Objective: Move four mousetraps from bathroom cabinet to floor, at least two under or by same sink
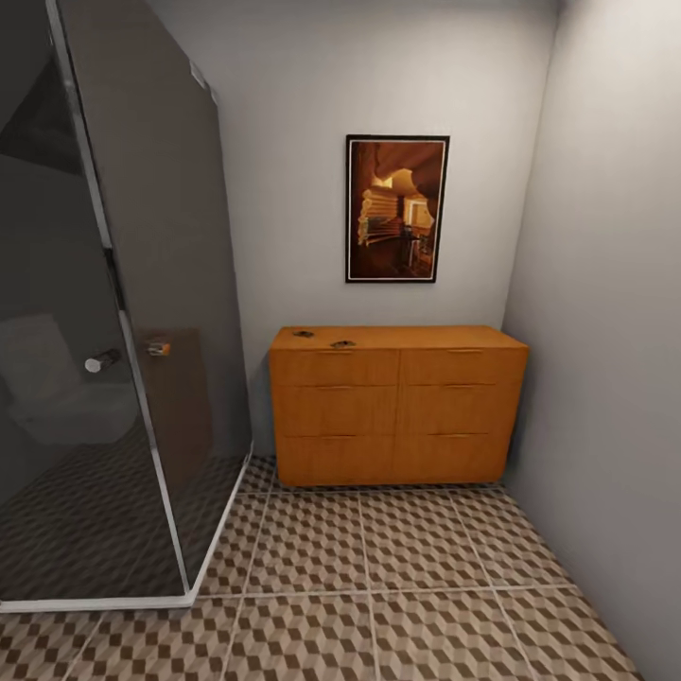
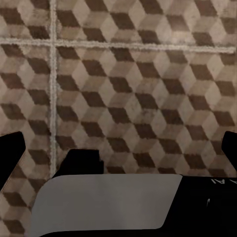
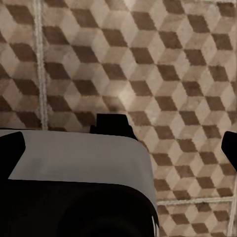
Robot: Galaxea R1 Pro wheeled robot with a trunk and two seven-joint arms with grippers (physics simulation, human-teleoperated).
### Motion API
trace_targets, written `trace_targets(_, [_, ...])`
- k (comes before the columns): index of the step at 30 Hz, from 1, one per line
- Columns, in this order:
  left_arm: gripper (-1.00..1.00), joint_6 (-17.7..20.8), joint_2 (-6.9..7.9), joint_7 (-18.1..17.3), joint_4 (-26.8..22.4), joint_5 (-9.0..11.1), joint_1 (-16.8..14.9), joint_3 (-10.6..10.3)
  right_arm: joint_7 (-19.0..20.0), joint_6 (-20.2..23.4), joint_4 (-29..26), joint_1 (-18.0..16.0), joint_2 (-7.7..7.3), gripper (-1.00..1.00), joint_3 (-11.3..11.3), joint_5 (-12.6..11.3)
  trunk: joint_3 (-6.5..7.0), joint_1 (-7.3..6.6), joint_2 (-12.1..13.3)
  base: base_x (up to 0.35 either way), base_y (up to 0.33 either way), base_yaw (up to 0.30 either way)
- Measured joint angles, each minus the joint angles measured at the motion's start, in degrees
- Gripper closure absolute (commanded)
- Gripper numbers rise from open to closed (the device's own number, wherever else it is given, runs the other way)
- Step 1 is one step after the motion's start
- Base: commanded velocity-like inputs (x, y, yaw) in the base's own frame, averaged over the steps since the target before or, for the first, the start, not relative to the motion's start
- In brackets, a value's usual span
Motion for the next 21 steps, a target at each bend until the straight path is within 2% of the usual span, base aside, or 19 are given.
trace_targets(21, [-1.0, 0.0, 0.0, 0.0, 0.0, -0.1, 0.0, 0.0, -0.1, 0.2, 0.0, 0.0, 0.02, -1.0, -0.1, -0.2, 0.0, 0.0, 0.0, 0.323, 0.0, 0.0])
